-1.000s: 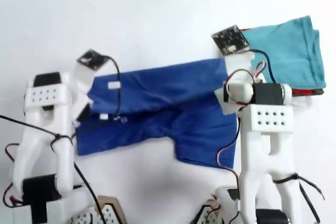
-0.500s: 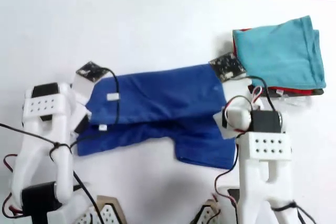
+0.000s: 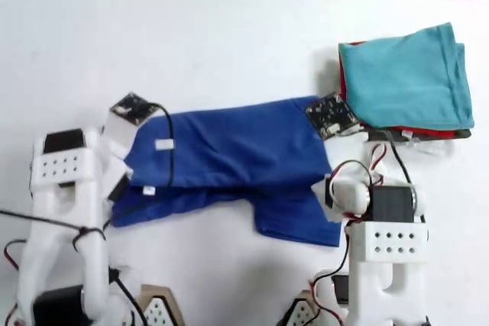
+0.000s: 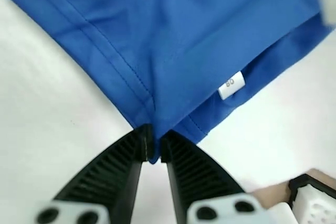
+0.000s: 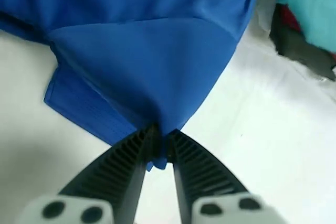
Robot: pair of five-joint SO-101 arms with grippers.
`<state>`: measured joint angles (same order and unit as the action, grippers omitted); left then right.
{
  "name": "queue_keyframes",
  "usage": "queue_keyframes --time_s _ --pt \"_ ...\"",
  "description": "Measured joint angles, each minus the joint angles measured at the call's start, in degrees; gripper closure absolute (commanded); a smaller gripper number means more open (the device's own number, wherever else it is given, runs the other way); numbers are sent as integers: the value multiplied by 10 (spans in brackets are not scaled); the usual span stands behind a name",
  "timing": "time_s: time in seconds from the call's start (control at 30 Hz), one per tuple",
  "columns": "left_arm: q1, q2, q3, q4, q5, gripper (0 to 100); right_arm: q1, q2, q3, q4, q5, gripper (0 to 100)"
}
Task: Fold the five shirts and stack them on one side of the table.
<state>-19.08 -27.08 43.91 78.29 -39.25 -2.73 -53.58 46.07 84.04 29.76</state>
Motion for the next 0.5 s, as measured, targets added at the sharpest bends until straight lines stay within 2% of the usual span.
queue_keyframes --time_s 0.23,0.5 --pt "-1 -10 57 -58 -3 974 3 0 71 -35 25 978" --pt "-1 4 67 -69 -3 974 4 0 85 -40 36 978"
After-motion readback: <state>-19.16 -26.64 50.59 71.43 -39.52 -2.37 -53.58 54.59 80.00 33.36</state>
